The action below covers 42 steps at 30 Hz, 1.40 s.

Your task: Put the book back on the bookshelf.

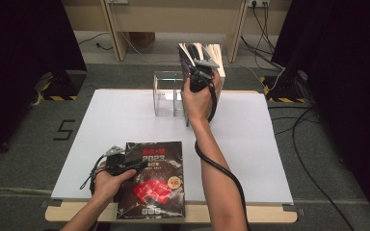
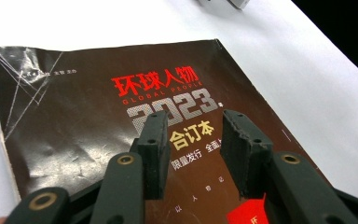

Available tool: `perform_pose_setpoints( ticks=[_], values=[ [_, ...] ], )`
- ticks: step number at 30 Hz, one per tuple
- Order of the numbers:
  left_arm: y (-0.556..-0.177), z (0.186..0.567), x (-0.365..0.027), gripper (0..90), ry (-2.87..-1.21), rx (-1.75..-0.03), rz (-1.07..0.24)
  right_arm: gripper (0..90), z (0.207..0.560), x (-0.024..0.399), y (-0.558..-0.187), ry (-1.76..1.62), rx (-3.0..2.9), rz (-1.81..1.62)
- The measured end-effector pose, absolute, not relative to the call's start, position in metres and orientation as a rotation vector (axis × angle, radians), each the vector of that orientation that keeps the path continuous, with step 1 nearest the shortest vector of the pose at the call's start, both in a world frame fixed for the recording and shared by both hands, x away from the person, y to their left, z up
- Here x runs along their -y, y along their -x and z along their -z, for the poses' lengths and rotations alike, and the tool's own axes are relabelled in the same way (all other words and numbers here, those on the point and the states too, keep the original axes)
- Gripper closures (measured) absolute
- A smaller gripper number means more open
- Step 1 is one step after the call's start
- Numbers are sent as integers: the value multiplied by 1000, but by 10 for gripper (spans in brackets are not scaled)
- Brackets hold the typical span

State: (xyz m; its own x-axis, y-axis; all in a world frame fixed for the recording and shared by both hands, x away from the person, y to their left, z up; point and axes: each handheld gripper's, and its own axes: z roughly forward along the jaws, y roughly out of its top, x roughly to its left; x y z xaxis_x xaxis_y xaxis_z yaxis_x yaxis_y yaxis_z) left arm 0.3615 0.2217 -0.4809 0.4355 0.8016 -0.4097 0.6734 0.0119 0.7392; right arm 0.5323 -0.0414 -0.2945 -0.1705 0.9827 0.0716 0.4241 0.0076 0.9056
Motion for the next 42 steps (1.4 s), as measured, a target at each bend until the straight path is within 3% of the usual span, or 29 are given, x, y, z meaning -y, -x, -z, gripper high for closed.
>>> perform_pose_setpoints(
  ticks=[16,25,42],
  values=[
    [-362,480,-223,609,-1708,-1291,-167,841,304,38,-541,-1448,-1649,-1113],
    [-361,481,-221,608,-1711,-1284,-161,775,301,40,-537,-1486,-1697,-1141],
    [-361,481,-221,608,-1718,-1283,-160,788,293,53,-533,-1547,-1766,-1158]
  ],
)
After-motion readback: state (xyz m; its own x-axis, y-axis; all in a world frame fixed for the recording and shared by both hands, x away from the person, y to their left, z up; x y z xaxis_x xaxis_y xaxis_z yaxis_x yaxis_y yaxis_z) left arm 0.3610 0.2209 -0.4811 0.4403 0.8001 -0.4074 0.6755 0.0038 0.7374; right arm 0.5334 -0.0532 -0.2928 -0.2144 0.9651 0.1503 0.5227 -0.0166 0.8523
